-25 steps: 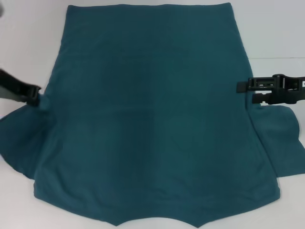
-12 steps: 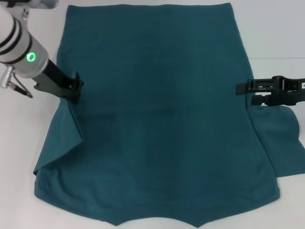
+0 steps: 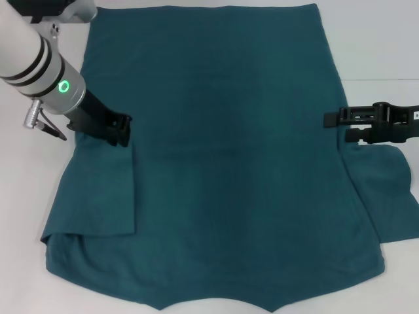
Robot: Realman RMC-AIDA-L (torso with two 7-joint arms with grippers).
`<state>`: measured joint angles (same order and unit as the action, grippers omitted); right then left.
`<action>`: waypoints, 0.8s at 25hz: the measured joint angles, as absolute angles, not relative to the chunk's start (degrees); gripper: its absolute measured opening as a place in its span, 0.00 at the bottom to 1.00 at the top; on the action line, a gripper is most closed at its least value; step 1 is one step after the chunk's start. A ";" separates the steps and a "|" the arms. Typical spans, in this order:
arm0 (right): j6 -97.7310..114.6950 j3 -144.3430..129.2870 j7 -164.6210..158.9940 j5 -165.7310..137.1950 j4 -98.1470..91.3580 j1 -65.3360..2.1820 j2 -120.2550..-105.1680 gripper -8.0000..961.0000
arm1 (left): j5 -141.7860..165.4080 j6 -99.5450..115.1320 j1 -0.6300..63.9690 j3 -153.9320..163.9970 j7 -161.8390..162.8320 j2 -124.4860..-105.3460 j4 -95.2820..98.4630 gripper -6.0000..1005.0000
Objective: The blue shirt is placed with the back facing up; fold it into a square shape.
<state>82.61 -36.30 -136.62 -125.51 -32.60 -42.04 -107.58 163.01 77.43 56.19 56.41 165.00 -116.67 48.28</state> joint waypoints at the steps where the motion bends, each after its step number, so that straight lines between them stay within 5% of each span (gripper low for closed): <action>1: 82.61 -36.30 -136.58 -125.51 -32.61 -42.06 -107.57 0.98 | 162.78 77.74 55.69 55.73 164.43 -116.96 49.24 0.04; 4: 82.57 -36.41 -136.31 -125.51 -32.61 -42.11 -107.58 0.98 | 159.70 79.64 52.54 51.44 160.09 -118.63 55.33 0.06; 8: 82.75 -38.56 -134.78 -125.50 -32.98 -41.99 -107.58 0.98 | 145.67 84.14 45.16 41.10 149.93 -119.96 61.62 0.22; 15: 82.10 -39.67 -127.95 -125.34 -33.28 -41.72 -108.87 0.98 | 116.62 98.68 34.74 33.37 116.51 -114.64 42.29 0.48; 20: 80.53 -39.27 -125.61 -125.07 -33.46 -41.45 -109.76 0.98 | 115.80 100.95 26.49 32.39 90.93 -118.79 40.34 0.72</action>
